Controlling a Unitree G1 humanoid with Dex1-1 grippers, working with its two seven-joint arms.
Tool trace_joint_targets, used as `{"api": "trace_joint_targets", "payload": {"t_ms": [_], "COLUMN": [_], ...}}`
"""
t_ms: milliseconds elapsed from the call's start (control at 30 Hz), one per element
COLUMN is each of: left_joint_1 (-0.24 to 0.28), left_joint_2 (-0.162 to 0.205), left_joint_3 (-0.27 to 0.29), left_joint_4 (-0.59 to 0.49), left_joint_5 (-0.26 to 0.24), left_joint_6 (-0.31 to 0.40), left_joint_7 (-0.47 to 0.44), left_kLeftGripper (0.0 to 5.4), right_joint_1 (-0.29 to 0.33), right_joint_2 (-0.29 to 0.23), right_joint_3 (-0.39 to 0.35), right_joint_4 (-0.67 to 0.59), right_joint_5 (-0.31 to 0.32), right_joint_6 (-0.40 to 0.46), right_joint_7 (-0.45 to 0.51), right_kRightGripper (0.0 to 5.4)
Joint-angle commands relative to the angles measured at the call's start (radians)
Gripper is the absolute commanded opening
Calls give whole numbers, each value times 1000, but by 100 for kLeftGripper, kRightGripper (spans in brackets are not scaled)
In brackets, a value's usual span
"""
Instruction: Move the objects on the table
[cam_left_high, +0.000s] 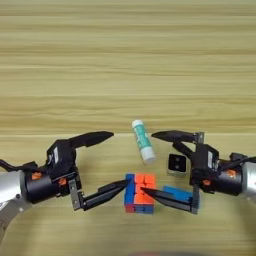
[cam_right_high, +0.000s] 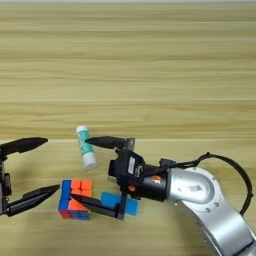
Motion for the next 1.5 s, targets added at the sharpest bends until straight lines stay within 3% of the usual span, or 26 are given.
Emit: {"api": "trace_joint_targets", "payload": {"t_ms": [33,400,533,933,1500], "left_joint_1": [-17,-19,-16,-17,-16], "left_joint_2": [13,11,10,6,4], "left_joint_3": [13,9,6,-9,-9], "left_joint_4": [-12,-16,-18,-15,-15], "left_joint_5": [-3,5,8,22,25], "left_joint_6": [11,10,10,3,-2], "left_joint_7": [3,2,3,11,9], "left_kLeftGripper": [537,537,540,540,540], "right_joint_1": [-11,-29,-28,-26,-35], "right_joint_2": [24,34,27,30,39], "right_joint_3": [58,148,154,145,145], "right_joint_4": [54,171,195,242,288], "right_joint_5": [-55,-181,-201,-191,-178], "right_joint_6": [-8,-80,-98,-122,-137], "right_joint_7": [-5,6,16,33,43], "right_kRightGripper": [540,540,486,333,325]}}
